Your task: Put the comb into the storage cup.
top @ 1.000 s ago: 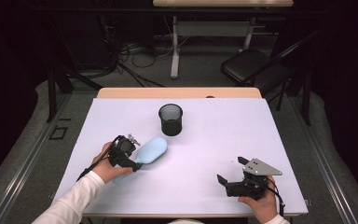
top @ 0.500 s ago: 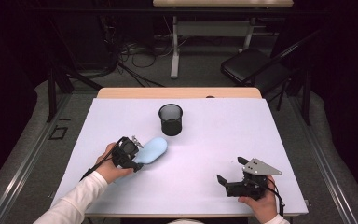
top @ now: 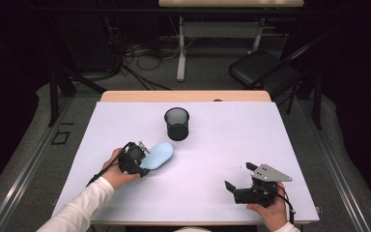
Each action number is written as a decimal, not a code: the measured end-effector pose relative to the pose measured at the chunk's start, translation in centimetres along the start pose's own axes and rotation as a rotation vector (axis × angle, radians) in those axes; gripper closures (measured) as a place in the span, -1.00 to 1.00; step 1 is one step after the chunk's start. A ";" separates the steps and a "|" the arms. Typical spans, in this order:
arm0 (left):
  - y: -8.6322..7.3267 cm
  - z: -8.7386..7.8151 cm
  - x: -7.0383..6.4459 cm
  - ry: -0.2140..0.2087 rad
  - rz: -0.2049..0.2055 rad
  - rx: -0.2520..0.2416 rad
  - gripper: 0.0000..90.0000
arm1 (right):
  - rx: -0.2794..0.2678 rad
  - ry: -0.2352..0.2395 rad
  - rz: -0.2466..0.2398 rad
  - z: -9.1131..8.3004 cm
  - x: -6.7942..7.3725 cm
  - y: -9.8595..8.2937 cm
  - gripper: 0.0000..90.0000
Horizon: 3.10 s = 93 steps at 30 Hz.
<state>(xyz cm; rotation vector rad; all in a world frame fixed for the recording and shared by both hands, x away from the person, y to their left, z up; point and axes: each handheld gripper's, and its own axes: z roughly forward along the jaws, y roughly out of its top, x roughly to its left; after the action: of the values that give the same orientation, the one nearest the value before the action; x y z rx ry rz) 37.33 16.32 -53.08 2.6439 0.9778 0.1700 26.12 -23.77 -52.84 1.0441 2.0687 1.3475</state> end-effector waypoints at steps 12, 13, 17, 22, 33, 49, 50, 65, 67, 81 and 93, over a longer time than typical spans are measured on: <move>-0.1 0.0 0.4 -0.032 -0.003 -0.001 0.38 | 0.002 0.002 0.002 0.0 0.0 0.0 -1.00; -0.1 0.0 0.4 -0.033 -0.002 0.000 0.39 | 0.002 0.002 0.001 0.0 0.0 0.0 -1.00; -0.1 -0.1 0.4 -0.031 -0.005 0.003 0.43 | 0.003 0.002 0.003 0.0 0.0 0.0 -1.00; -0.2 -0.1 0.3 -0.024 -0.003 0.002 0.49 | 0.003 0.003 0.004 0.0 0.0 0.0 -1.00; -0.3 -0.1 -0.1 0.000 0.015 -0.004 0.54 | 0.004 0.003 0.004 0.1 0.1 0.0 -1.00; -1.2 -0.6 0.5 0.004 -0.036 -0.112 0.55 | 0.007 0.004 0.006 0.1 0.1 0.0 -1.00; -1.2 -0.7 0.5 0.006 -0.042 -0.123 0.55 | 0.005 0.004 0.005 0.1 0.0 0.0 -1.00; -1.3 -2.9 1.2 0.021 -0.085 -0.254 0.55 | 0.007 0.004 0.005 0.1 0.1 0.0 -1.00; -1.3 -3.3 1.2 0.020 -0.090 -0.272 0.55 | 0.005 0.004 0.003 0.1 0.1 0.0 -1.00; -0.5 -5.5 0.9 0.045 -0.093 -0.381 0.55 | 0.000 0.000 -0.007 0.1 0.2 0.0 -1.00; 0.5 -7.2 0.5 0.057 -0.095 -0.484 0.55 | -0.033 -0.013 0.001 -0.2 0.1 0.2 -1.00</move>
<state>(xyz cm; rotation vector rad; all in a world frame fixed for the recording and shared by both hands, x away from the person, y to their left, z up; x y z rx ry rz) 36.50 18.11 -46.13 2.1590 0.9372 0.4064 25.98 -23.69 -52.58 1.0370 2.0309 1.3670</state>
